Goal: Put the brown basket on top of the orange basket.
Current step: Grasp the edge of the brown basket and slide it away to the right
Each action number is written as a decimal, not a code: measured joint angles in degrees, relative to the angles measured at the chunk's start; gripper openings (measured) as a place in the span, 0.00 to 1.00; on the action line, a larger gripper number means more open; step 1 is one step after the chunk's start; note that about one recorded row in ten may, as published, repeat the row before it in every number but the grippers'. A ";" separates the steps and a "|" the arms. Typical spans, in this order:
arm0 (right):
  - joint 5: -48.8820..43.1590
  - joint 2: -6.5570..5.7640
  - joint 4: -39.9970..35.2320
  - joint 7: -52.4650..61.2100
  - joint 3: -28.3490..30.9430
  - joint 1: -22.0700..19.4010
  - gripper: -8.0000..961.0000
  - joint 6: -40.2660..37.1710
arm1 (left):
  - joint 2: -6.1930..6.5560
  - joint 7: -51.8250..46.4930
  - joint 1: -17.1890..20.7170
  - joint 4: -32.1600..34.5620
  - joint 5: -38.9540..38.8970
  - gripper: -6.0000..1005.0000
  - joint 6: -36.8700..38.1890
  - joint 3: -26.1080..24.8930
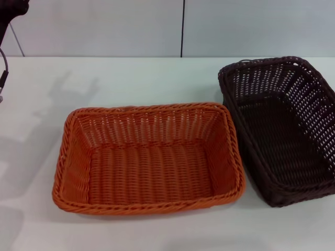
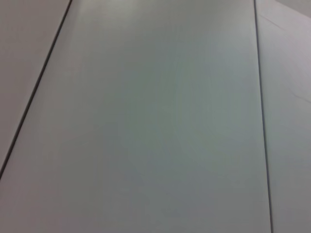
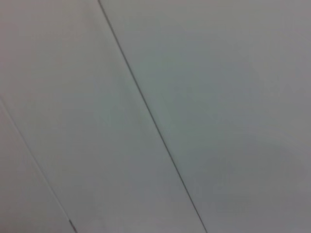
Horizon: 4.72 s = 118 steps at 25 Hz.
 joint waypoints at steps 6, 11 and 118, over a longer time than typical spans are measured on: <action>3.85 2.09 3.81 1.04 5.54 -2.59 0.74 -1.22 | 0.07 0.35 -1.00 -0.08 0.10 0.84 0.84 -0.34; 4.05 0.29 8.94 3.60 9.18 -1.91 0.74 -1.43 | 0.07 0.37 -1.80 0.03 -0.11 0.84 1.99 -0.43; -17.94 -1.71 -6.78 21.90 -13.46 -9.18 0.74 20.92 | -0.08 0.47 -4.68 2.59 -3.96 0.83 8.79 -3.21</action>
